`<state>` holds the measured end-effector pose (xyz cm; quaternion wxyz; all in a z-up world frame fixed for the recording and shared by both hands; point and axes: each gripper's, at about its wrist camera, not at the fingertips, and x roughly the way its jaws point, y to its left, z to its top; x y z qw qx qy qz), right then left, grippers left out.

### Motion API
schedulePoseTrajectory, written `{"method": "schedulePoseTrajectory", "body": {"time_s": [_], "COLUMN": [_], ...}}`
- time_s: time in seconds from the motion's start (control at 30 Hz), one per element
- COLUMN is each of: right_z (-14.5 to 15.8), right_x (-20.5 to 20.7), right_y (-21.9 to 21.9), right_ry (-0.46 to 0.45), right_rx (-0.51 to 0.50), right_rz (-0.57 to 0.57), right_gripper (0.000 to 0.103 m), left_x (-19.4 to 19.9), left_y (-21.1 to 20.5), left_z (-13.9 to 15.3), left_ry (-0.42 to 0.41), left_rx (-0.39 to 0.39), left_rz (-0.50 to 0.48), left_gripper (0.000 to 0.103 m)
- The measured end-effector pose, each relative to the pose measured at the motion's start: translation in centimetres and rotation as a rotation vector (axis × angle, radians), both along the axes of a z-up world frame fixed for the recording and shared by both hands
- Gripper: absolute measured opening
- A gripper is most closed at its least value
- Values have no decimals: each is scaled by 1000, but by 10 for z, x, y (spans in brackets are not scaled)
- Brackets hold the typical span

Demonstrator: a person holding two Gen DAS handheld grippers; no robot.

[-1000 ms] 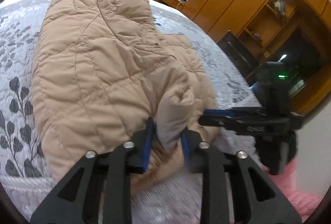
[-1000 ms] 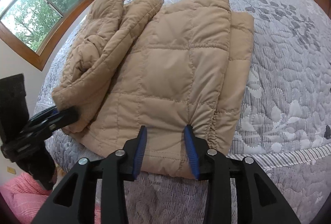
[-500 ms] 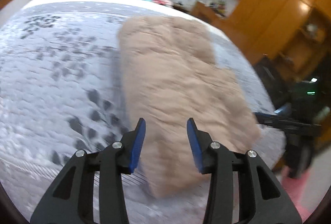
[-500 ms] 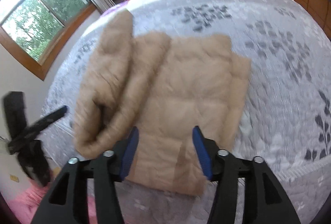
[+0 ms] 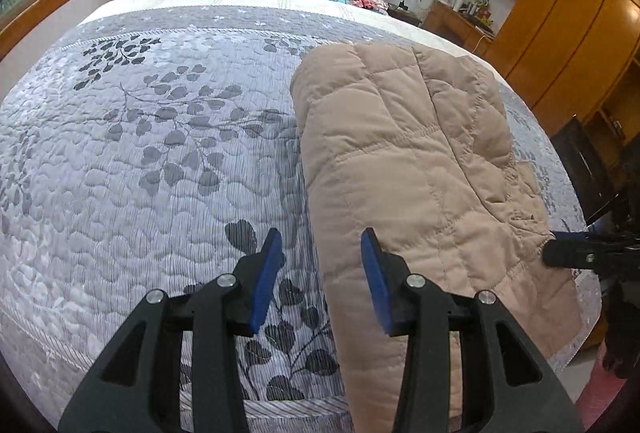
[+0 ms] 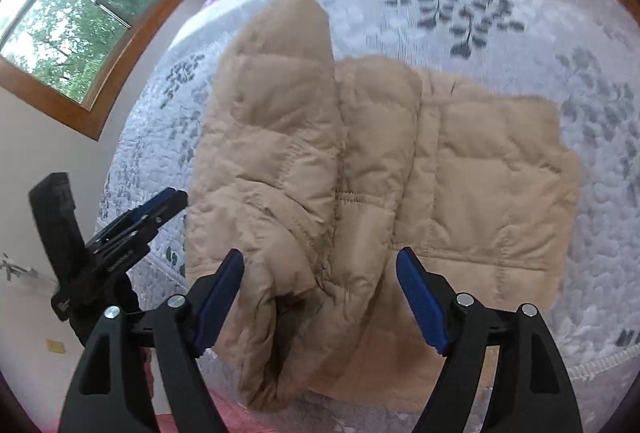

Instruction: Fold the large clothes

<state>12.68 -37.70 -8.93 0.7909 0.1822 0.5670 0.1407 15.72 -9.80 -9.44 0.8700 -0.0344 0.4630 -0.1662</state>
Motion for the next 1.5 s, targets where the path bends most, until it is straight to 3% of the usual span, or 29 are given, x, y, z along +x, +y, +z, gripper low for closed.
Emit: {"method": "schedulePoseTrajectory", "body": {"time_s": [0.1,0.27,0.37,0.6,0.87,1.1,1.5], "right_z": [-11,-16,-1,48,69,51,-14], "right_x": [9,19,12,-22,-57,-75,-81], "right_y": [5,16,20,17,-23,-66,-112], "right_ry": [22,7,-58,-213,-278,-251,-161], "right_rx": [31,12,6,-60,-75,-46,35], "right_rz": [21,59,86,121,49,-36,-112], "right_gripper": [75,35,25,24,24,24,25], "left_x": [0,2,0,-14,-34,-49,-58], "left_y": [0,4,8,-1,-37,-76,-110], "left_z": [0,-2,-1,17,30,27,6], "left_ry": [-7,-7,-7,-41,-66,-64,-46], "left_rx": [5,6,-2,-35,-62,-59,-12], "left_rz": [1,10,19,-14,-119,-208,-263], "left_gripper": [41,41,41,41,43,43,45]}}
